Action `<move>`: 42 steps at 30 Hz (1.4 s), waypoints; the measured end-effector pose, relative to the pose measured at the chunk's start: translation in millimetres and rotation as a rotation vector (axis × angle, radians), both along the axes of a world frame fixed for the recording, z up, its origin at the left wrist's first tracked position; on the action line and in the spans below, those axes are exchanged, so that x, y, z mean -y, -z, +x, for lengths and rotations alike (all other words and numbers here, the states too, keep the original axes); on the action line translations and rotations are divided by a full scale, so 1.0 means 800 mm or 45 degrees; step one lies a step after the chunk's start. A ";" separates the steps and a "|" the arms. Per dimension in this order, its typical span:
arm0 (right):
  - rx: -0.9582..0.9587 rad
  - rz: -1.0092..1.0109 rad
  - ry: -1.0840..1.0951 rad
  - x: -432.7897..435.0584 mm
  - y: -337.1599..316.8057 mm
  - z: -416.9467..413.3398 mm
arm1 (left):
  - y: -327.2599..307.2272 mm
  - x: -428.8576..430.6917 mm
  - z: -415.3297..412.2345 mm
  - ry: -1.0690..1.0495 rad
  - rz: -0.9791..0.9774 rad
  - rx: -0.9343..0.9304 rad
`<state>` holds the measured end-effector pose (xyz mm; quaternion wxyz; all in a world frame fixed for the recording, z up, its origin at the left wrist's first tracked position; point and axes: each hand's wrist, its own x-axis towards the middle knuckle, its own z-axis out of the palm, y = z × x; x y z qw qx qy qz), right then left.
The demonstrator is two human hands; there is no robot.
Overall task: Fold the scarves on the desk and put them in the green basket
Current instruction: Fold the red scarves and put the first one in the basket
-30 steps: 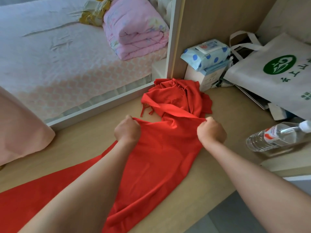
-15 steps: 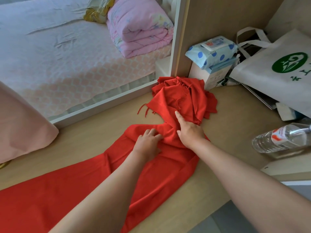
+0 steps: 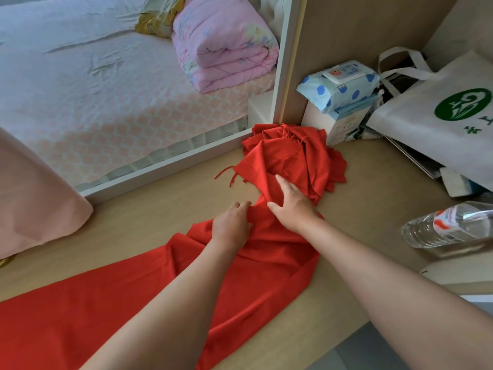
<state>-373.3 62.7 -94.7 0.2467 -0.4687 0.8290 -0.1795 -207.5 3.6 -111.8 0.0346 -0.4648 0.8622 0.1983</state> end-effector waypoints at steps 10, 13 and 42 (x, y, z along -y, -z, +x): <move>0.138 -0.214 0.569 0.019 -0.013 -0.007 | -0.024 0.030 0.018 -0.045 0.047 -0.420; 0.288 -0.471 1.104 0.022 -0.045 -0.040 | -0.052 0.041 0.004 -0.381 -0.075 -0.772; -0.532 0.139 -0.570 -0.031 -0.002 0.200 | 0.002 -0.065 0.208 -0.169 -0.064 -0.137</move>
